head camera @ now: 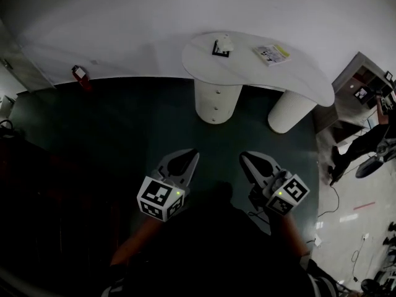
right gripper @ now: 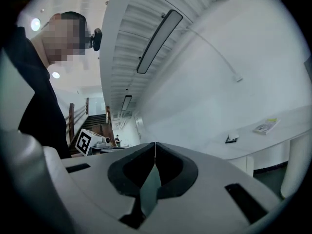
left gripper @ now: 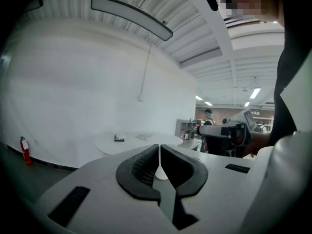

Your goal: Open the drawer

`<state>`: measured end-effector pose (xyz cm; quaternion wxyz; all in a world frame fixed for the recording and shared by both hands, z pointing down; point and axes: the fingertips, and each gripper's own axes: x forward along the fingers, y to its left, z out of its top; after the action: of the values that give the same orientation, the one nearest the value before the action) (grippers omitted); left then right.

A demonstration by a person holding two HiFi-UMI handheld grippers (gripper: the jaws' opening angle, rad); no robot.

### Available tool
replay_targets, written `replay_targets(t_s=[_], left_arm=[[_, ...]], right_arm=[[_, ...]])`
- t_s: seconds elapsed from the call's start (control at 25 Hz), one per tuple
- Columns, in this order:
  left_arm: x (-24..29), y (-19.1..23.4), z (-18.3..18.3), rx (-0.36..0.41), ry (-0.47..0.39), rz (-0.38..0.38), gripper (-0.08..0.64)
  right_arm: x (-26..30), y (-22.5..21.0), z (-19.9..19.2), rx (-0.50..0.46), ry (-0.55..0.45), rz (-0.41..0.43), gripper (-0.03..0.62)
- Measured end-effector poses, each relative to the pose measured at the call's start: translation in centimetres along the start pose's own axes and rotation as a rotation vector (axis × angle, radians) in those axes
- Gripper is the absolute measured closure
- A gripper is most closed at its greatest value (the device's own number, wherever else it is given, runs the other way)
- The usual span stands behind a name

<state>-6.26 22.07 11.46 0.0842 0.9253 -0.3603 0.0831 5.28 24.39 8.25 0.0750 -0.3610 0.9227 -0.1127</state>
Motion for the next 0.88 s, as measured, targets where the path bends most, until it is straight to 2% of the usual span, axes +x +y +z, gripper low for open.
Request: replay_targets(t_s=[0.2, 0.48, 0.72, 0.88], left_arm=[[6.3, 2.7, 2.5, -0.022, -0.014, 0.037, 0.537], [14.6, 5.2, 4.0, -0.049, -0.003, 0.07, 0.537], [18.0, 7.6, 4.0, -0.062, 0.007, 0.068, 0.537], [18.6, 11.5, 3.7, -0.069, 0.033, 0.053, 0.537]], right_arm=[[3.4, -5.7, 2.6, -0.002, 0.022, 0.077, 0.576], [6.1, -14.1, 4.1, 0.06, 0.031, 0.123, 0.575], [9.8, -16.7, 3.5, 0.112, 0.04, 0.162, 0.575], [13.8, -18.0, 2.5, 0.133, 0.073, 0.143, 0.576]])
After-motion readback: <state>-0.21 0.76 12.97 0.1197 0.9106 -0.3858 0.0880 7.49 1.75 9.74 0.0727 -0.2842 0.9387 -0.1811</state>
